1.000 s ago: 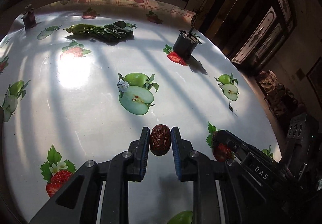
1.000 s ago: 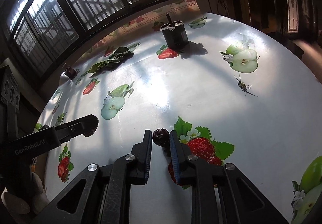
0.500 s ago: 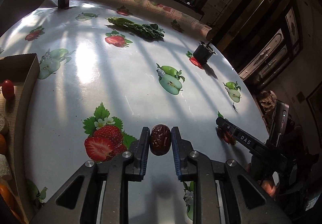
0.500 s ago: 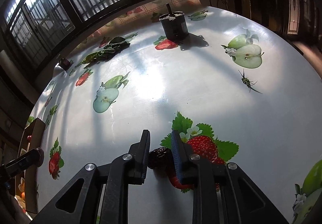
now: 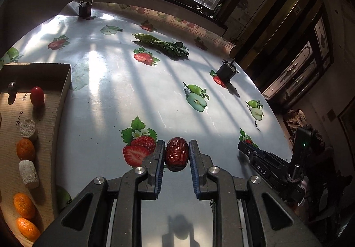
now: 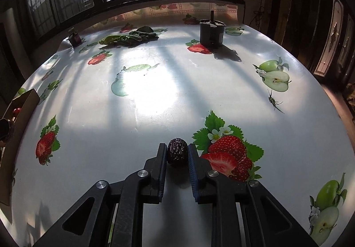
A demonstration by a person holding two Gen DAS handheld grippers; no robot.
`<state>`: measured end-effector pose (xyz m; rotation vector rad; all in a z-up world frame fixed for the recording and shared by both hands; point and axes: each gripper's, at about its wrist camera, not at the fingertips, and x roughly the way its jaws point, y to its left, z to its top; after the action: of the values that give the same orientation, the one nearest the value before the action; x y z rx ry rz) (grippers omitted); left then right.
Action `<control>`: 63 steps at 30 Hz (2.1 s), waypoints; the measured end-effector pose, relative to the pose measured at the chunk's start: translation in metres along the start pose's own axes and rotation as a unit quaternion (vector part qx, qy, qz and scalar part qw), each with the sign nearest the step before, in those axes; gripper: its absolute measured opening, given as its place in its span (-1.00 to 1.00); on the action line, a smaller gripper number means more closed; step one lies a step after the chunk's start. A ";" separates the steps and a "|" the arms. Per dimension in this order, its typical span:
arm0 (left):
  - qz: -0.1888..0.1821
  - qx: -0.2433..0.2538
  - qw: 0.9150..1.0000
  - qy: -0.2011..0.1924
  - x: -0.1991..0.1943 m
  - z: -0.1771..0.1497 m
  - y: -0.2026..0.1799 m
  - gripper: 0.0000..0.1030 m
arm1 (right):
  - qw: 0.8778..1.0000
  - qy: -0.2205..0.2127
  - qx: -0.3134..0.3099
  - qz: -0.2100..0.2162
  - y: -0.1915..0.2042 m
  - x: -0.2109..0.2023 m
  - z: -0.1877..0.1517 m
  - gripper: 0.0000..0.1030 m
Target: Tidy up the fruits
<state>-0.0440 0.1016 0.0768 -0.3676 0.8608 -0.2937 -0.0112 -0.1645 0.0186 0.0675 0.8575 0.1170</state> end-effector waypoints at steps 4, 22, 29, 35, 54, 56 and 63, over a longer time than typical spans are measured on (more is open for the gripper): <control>0.003 -0.022 1.000 -0.020 -0.032 -0.004 0.020 -0.60 | 0.999 -0.013 0.025 0.040 0.004 -0.027 0.006 -0.62; 0.118 -0.113 0.986 -0.034 -0.113 -0.004 0.188 -0.59 | 0.954 0.041 -0.093 0.281 0.242 -0.062 0.003 -0.60; 0.135 -0.121 0.983 -0.011 -0.099 -0.004 0.213 -0.59 | 0.939 0.093 -0.121 0.309 0.309 -0.029 -0.014 -0.60; 0.155 -0.115 0.981 0.003 -0.080 -0.003 0.220 -0.59 | 0.945 0.091 -0.165 0.266 0.340 -0.013 -0.029 -0.60; 0.258 -0.082 0.953 -0.134 -0.158 -0.024 0.159 0.47 | 0.975 -0.010 -0.081 0.206 0.270 -0.047 -0.020 0.21; 0.294 -0.060 0.940 -0.162 -0.165 -0.030 0.140 0.65 | 0.979 -0.023 -0.057 0.195 0.249 -0.053 -0.024 0.27; 0.345 0.000 0.906 -0.245 -0.184 -0.045 0.076 0.94 | 0.984 -0.049 0.027 0.167 0.190 -0.068 -0.044 0.26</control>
<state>-0.1852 0.2338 0.1426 -0.1063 0.4455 0.4476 -0.1028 0.0160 0.0609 0.2669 0.7461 0.4017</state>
